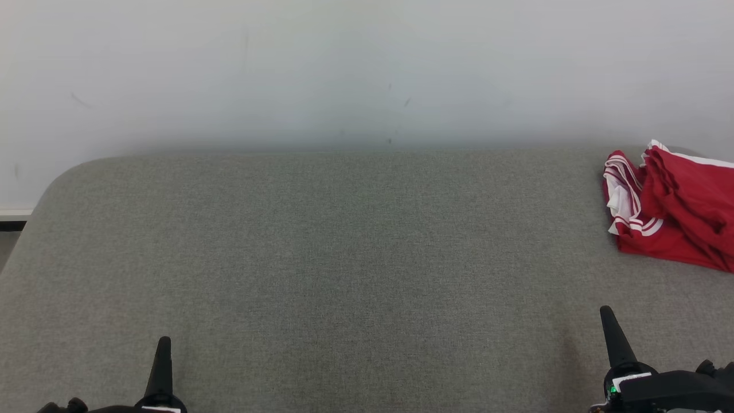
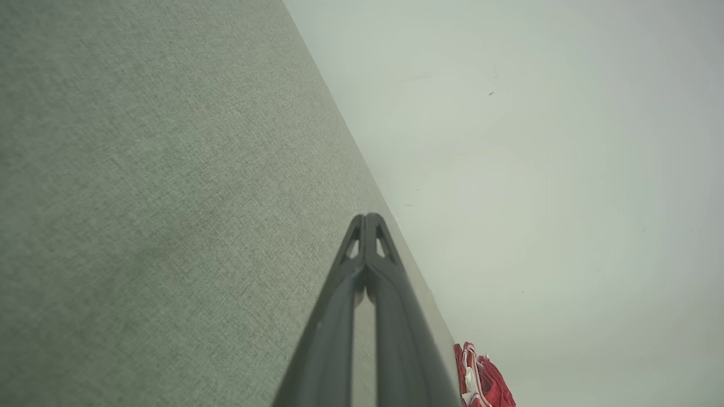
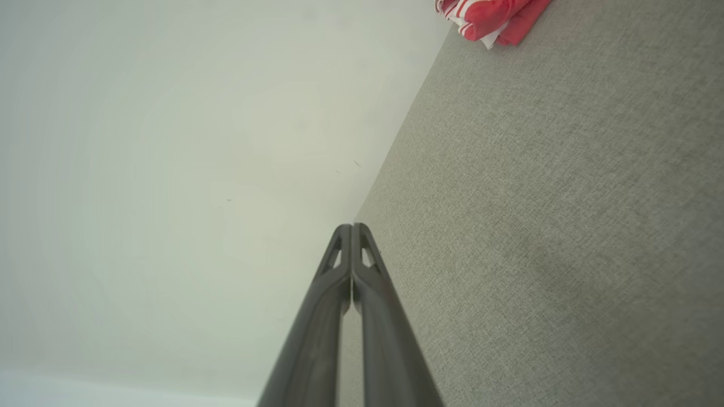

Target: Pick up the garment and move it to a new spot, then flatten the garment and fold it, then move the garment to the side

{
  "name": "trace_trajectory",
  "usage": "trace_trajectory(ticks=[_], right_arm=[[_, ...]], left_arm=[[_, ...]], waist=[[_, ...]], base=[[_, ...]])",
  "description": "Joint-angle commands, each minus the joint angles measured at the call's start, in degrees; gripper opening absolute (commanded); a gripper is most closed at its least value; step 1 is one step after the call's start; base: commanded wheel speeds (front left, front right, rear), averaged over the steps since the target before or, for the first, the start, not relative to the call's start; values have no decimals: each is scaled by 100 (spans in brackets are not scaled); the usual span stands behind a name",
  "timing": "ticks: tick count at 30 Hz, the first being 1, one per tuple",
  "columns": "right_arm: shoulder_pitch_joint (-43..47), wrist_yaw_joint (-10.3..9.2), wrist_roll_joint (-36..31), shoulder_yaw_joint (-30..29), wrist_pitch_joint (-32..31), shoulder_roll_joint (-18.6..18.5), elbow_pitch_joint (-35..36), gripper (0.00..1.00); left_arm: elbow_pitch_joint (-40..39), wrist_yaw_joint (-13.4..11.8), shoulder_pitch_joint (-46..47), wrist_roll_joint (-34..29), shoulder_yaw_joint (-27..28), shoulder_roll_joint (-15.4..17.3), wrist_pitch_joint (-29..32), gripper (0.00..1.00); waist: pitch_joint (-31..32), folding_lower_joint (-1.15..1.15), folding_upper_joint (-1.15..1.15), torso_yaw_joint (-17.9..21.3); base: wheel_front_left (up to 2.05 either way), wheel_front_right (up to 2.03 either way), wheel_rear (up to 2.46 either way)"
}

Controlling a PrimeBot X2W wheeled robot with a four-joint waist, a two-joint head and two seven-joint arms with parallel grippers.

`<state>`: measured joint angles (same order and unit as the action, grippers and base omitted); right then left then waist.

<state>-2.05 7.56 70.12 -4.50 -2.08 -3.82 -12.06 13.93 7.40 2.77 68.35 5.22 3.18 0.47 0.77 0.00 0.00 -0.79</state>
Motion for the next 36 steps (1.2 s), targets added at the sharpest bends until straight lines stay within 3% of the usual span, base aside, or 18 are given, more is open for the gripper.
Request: trace_trajectory(ticks=[1, 36], right_arm=[[-96, -8, 170, -30, -35, 6, 19, 0], [-353, -11, 1674, -155, -342, 68, -140, 0]], left_arm=[[-28, 10, 125, 199, 25, 0, 45, 0], [5, 13, 311, 1809, 110, -26, 464, 0]], waist=[[-3, 0, 0, 3], [-65, 0, 0, 54]], base=[[0, 0, 0], [0, 0, 0]])
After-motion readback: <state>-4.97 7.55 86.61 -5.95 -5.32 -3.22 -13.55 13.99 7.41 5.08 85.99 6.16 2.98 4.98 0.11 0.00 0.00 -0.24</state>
